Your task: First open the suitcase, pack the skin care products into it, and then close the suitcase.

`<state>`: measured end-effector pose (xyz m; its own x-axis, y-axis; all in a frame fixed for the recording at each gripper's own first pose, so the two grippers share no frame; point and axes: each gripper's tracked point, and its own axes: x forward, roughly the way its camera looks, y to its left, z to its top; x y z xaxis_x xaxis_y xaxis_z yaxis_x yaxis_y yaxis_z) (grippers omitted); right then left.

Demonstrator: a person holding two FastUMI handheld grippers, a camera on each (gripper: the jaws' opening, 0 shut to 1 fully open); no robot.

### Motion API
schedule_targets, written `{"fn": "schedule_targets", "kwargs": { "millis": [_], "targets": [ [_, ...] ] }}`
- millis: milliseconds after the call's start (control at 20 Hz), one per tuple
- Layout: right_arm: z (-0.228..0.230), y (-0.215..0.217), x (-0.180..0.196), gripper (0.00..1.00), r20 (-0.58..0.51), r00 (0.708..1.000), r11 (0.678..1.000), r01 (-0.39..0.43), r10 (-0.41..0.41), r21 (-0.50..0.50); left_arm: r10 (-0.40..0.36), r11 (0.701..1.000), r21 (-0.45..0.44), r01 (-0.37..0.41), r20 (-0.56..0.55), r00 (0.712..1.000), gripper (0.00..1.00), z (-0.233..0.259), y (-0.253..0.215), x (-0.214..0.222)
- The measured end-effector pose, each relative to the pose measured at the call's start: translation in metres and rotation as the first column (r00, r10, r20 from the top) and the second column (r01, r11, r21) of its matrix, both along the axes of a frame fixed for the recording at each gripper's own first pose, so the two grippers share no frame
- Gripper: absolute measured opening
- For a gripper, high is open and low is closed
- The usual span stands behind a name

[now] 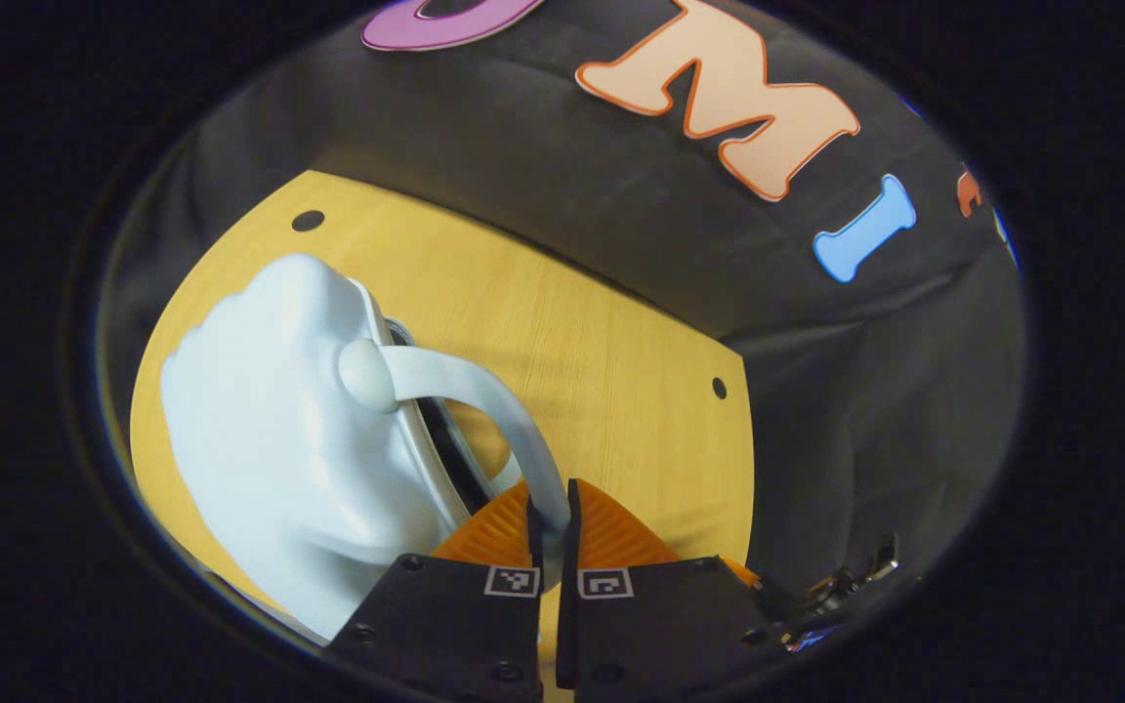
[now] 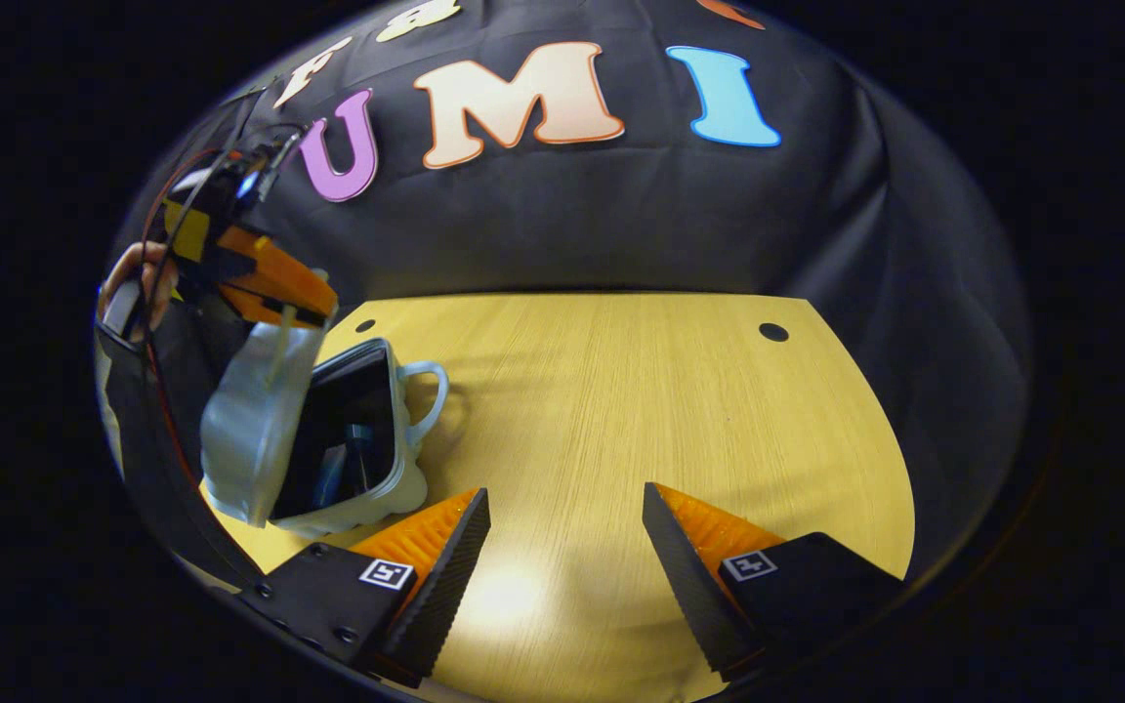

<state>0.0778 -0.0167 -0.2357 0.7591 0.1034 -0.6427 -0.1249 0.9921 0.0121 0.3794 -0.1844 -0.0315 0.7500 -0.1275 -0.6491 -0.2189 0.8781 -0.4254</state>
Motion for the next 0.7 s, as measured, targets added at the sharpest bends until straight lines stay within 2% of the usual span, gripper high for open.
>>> {"fn": "schedule_targets", "kwargs": {
  "millis": [50,150,200,300,350,400,500,550,700],
  "targets": [
    [0.001,-0.003,0.003,0.95,0.004,1.0,1.0,0.011,-0.011,0.008,0.0,1.0,0.012,0.001,-0.023,1.0,0.01,-0.009,-0.003,0.008],
    [0.0,-0.017,0.002,0.98,0.002,0.999,0.999,0.032,-0.032,-0.004,0.007,1.0,0.026,-0.005,-0.065,0.998,0.02,-0.027,-0.008,0.02],
    [0.001,-0.023,0.0,0.94,0.001,0.999,0.999,0.038,-0.038,-0.012,0.009,0.999,0.034,-0.006,-0.088,0.996,0.02,-0.038,-0.008,0.025],
    [0.003,-0.031,0.001,0.99,0.005,0.999,0.999,0.044,-0.044,-0.019,0.01,0.999,0.049,-0.004,-0.127,0.992,0.02,-0.055,-0.013,0.035],
    [0.005,-0.032,0.0,0.94,0.009,0.999,0.999,0.047,-0.047,-0.02,0.009,0.999,0.055,-0.001,-0.141,0.99,0.04,-0.06,-0.015,0.038],
    [0.007,-0.034,0.001,0.98,0.014,0.999,0.999,0.049,-0.049,-0.018,0.015,0.998,0.059,-0.006,-0.153,0.988,0.05,-0.066,-0.017,0.039],
    [0.012,-0.046,0.0,0.98,0.029,0.998,0.998,0.057,-0.057,-0.016,0.044,0.997,0.071,-0.033,-0.17,0.984,0.12,-0.07,-0.018,0.034],
    [0.014,-0.051,-0.001,0.98,0.035,0.998,0.998,0.059,-0.059,-0.015,0.051,0.996,0.082,-0.037,-0.17,0.984,0.21,-0.069,-0.021,0.031],
    [0.024,-0.056,-0.005,0.98,0.06,0.996,0.998,0.059,-0.058,-0.01,0.031,0.992,0.125,-0.011,-0.153,0.988,0.7,-0.067,-0.042,0.018]
  ]
}}
